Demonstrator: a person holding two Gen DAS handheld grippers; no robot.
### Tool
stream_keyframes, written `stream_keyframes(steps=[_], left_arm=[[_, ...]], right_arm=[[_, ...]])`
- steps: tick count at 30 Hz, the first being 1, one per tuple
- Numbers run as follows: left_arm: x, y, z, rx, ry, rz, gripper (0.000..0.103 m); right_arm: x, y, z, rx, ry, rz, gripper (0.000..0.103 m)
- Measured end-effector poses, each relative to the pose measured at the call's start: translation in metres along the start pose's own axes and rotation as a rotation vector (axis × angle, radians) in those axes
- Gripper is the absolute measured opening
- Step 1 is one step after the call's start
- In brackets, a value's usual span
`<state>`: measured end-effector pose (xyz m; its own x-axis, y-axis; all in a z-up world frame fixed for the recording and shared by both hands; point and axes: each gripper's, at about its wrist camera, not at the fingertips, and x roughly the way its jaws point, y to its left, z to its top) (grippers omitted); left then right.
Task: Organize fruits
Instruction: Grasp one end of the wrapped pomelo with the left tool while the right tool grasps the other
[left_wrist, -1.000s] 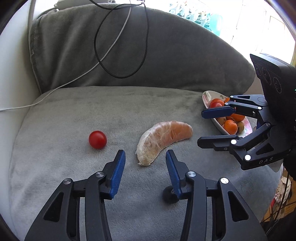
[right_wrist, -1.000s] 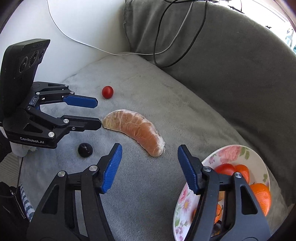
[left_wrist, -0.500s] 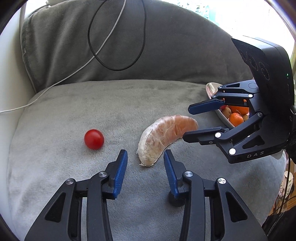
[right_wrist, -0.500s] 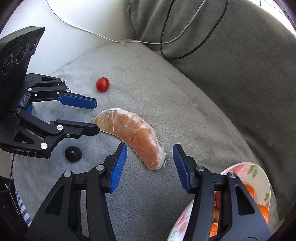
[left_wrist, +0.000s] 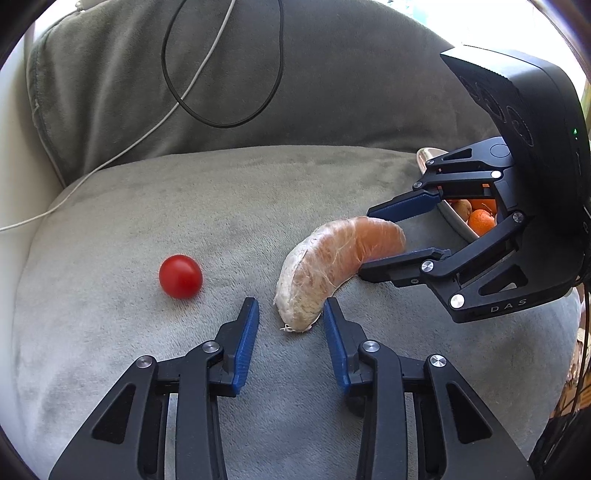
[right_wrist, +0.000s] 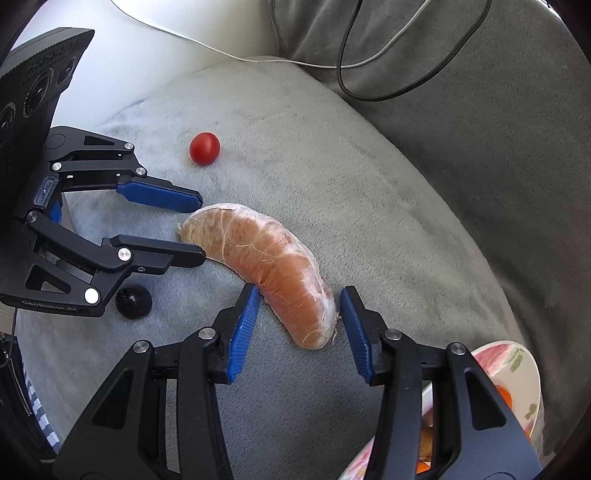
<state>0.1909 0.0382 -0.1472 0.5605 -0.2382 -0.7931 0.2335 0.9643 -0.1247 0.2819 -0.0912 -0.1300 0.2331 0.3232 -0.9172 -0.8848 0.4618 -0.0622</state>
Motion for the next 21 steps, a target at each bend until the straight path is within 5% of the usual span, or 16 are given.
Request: stream_keyframes(steps=[6, 21], left_arm=[[0.005, -0.008, 0.002, 0.024, -0.006, 0.011, 0.024], [-0.006, -0.011, -0.001, 0.023, -0.047, 0.051, 0.019]], right_arm=[[0.001, 0.002, 0.002, 0.0, -0.002, 0.005, 0.042], [-0.01, 0.006, -0.003, 0.015, -0.03, -0.022, 0.034]])
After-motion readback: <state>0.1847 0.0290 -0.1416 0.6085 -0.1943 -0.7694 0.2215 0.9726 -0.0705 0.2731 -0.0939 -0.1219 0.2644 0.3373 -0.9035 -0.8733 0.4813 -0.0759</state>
